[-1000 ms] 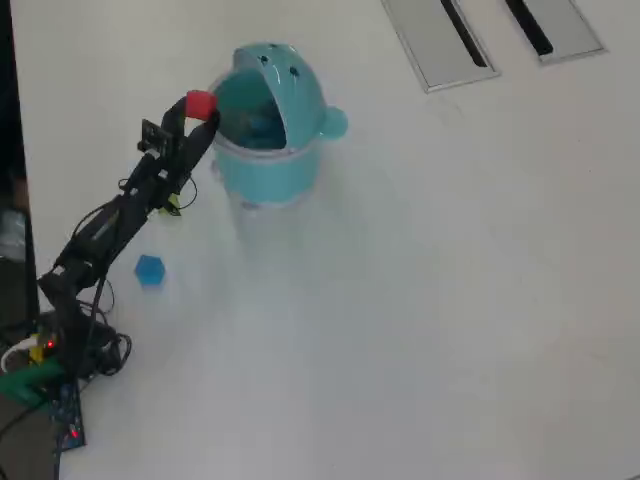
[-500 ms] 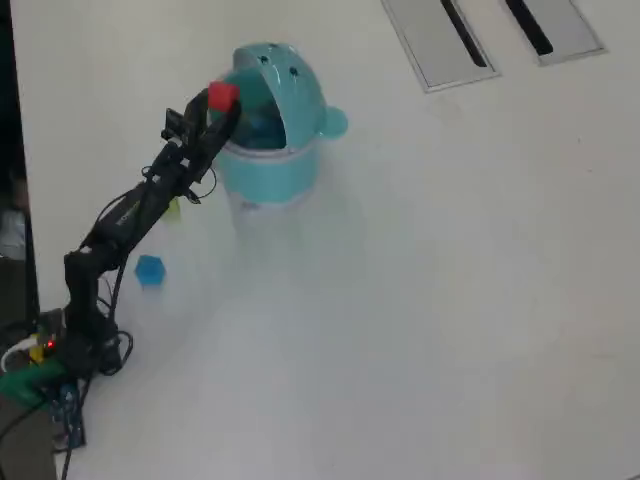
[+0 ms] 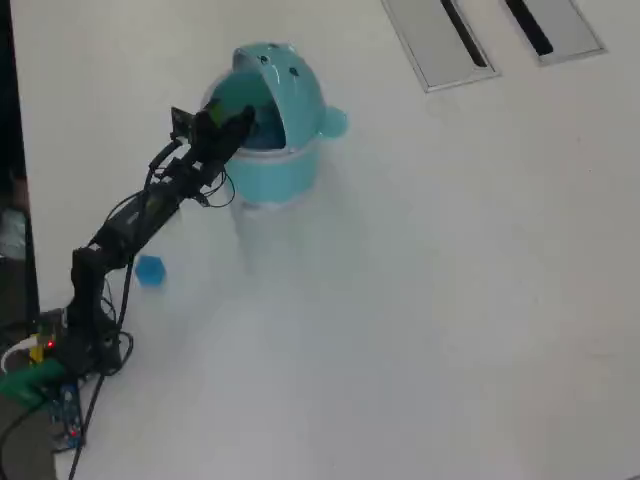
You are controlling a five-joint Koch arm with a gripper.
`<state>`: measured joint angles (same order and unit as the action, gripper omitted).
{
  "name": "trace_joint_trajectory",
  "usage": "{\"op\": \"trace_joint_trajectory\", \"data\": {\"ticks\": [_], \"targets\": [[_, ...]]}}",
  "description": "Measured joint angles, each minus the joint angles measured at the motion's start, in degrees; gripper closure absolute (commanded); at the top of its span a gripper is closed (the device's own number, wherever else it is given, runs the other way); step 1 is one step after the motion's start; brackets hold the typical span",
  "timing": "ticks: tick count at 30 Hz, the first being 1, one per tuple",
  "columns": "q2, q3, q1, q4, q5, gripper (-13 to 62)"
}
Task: Grasp RGB lego blocks and put them in the bin one by one.
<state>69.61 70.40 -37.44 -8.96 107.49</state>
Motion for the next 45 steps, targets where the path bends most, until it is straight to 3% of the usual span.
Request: {"op": "trace_joint_trajectory", "data": {"ticks": [6, 23, 45], "targets": [[8.3, 9.5, -0.8, 0.0, -0.4, 17.1], [31.1, 36.1, -6.5, 0.9, -7.9, 17.4], [42.2, 53.5, -13.7, 5.7, -10.2, 16.9]]}}
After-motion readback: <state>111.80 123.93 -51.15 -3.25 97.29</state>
